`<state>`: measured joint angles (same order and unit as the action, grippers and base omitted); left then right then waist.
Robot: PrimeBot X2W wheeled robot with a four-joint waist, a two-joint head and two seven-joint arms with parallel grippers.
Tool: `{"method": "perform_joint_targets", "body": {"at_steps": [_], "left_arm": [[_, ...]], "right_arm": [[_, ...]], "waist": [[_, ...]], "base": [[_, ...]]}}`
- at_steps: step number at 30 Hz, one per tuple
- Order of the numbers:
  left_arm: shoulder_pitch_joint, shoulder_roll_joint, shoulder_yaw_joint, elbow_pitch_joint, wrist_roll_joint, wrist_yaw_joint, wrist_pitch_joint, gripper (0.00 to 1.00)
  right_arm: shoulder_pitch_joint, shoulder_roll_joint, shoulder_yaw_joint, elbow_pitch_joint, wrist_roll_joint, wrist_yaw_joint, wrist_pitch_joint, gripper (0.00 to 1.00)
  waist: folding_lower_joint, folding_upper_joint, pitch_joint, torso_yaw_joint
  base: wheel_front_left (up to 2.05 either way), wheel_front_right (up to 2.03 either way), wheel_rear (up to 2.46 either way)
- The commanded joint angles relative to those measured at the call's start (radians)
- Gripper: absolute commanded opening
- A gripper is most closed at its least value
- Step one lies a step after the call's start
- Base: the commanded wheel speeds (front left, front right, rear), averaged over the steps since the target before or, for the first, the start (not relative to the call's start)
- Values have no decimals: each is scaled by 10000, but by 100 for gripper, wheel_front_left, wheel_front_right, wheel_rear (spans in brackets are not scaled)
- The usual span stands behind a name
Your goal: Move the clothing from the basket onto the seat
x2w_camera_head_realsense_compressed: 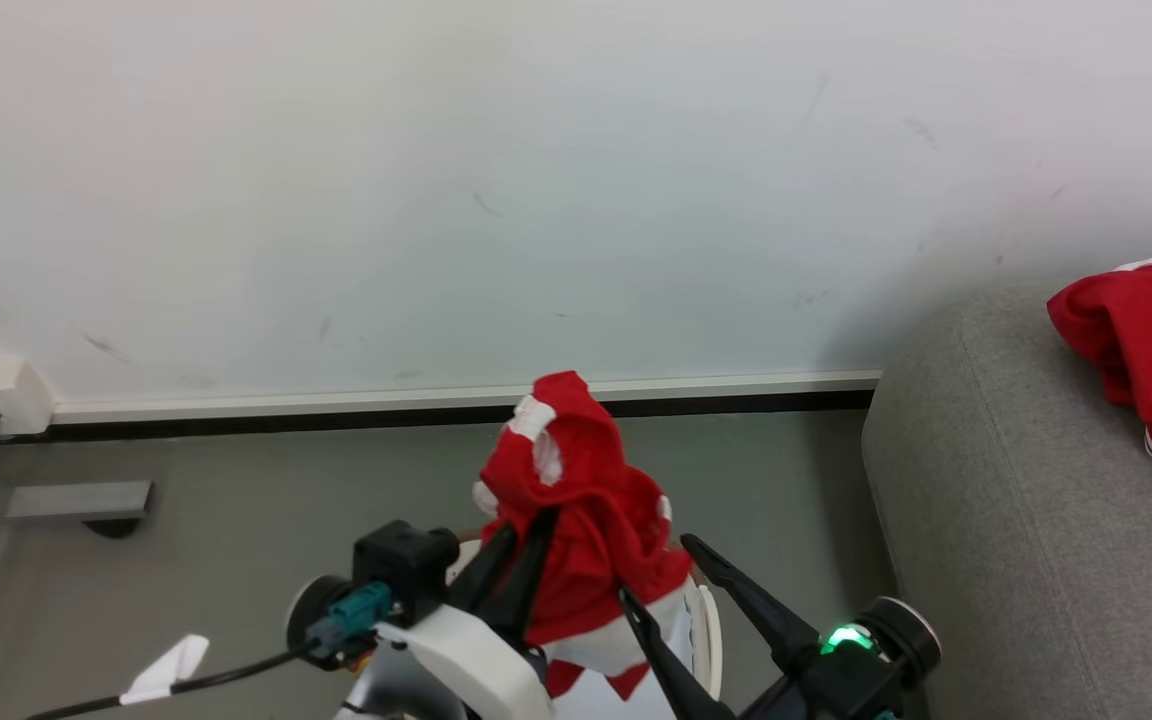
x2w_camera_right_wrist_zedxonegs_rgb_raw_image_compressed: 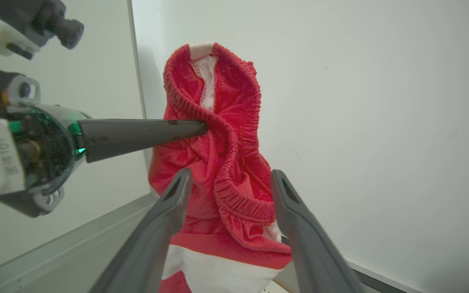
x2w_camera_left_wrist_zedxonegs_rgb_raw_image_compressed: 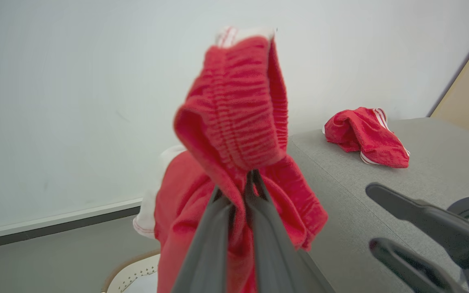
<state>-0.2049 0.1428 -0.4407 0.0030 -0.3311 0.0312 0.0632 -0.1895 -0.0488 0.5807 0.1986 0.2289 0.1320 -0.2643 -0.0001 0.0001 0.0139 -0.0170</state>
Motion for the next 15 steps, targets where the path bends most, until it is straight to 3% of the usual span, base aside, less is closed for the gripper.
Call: {"method": "perform_joint_targets", "body": {"at_steps": [1,15], "left_arm": [[176,11,-121,-258,60,-56,119,0],[573,154,-1060,-1327,-174,-533,840,0]], "right_arm": [[-248,-36,167,95,-113,-25,-3,100],[-1413,-7,292,1147,-863,-25,2,100]], "waist": [[1,-1,5,-14],[1,-1,-76,-34]], "base": [[0,0,0],[0,0,0]]}}
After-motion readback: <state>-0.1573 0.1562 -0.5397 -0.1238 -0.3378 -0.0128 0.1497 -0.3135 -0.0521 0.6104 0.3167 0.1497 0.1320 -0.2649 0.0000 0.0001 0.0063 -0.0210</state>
